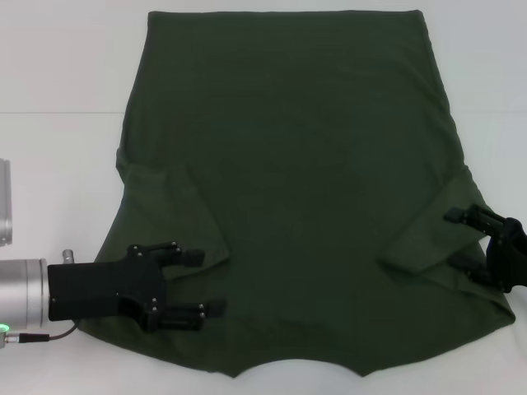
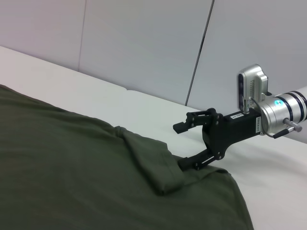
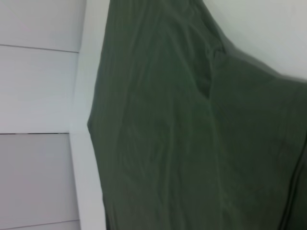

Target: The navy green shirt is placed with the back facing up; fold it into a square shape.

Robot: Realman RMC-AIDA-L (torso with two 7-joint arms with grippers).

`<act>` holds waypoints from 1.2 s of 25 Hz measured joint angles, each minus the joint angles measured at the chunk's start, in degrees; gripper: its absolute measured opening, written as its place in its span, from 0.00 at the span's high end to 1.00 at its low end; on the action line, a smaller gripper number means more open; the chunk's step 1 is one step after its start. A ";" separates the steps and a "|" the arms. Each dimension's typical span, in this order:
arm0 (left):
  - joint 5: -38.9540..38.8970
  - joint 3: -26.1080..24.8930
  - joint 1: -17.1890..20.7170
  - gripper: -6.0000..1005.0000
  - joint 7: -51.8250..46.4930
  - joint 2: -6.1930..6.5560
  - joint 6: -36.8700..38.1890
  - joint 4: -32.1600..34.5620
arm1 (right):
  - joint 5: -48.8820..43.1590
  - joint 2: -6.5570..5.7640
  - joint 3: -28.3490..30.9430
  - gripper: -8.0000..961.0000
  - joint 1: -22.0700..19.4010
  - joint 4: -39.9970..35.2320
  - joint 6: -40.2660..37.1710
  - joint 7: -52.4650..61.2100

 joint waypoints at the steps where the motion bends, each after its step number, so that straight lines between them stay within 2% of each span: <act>1: 0.00 0.01 0.00 0.13 0.00 -0.01 0.00 -0.01 | 0.00 -0.01 -0.55 0.04 0.02 -0.34 0.12 0.36; 18: 0.00 0.27 0.09 0.13 0.09 -0.21 0.01 -0.26 | 0.00 0.02 -3.25 0.04 0.22 -1.12 0.71 1.85; 30: 0.00 0.25 0.13 0.13 0.09 -0.21 0.01 -0.26 | 0.01 0.50 -3.34 0.04 0.89 -1.13 2.39 1.43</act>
